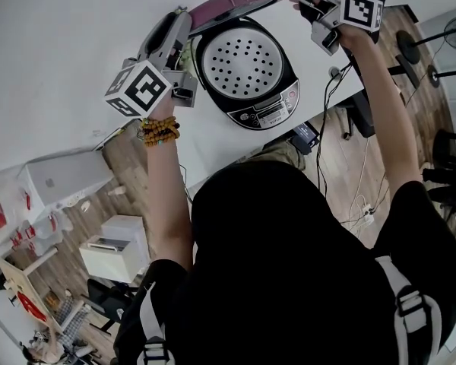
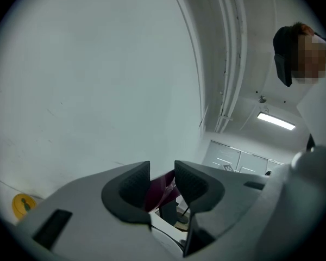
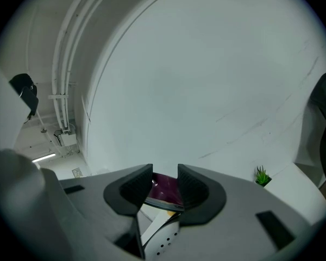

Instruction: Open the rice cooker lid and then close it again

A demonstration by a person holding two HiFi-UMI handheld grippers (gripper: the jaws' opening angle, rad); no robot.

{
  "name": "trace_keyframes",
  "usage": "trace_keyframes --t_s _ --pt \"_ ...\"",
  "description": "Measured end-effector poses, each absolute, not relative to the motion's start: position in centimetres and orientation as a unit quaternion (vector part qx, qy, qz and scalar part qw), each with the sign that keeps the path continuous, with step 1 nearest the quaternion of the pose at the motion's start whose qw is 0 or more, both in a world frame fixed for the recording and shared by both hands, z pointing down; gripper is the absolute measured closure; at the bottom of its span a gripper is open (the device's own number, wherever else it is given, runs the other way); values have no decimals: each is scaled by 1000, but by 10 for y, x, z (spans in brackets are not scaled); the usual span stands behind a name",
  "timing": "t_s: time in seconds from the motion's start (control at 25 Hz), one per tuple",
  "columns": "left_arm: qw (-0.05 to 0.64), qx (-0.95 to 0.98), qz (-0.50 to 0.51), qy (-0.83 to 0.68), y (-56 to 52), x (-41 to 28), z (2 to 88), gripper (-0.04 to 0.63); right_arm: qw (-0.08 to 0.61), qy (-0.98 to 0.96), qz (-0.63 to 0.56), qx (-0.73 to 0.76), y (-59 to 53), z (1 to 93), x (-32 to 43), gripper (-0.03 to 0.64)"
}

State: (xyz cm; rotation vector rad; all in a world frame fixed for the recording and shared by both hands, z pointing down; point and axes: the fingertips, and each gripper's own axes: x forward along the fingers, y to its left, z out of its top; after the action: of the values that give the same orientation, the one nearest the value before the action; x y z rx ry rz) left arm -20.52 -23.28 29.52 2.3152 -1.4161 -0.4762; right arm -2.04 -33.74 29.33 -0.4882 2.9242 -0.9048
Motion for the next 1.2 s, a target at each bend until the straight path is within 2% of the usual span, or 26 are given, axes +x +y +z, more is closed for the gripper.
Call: trace_keyframes --t_s 1.2 --pt "200 837 -182 -475 -184 -178 322 446 16 936 -283 -210 -291 327 16 463"
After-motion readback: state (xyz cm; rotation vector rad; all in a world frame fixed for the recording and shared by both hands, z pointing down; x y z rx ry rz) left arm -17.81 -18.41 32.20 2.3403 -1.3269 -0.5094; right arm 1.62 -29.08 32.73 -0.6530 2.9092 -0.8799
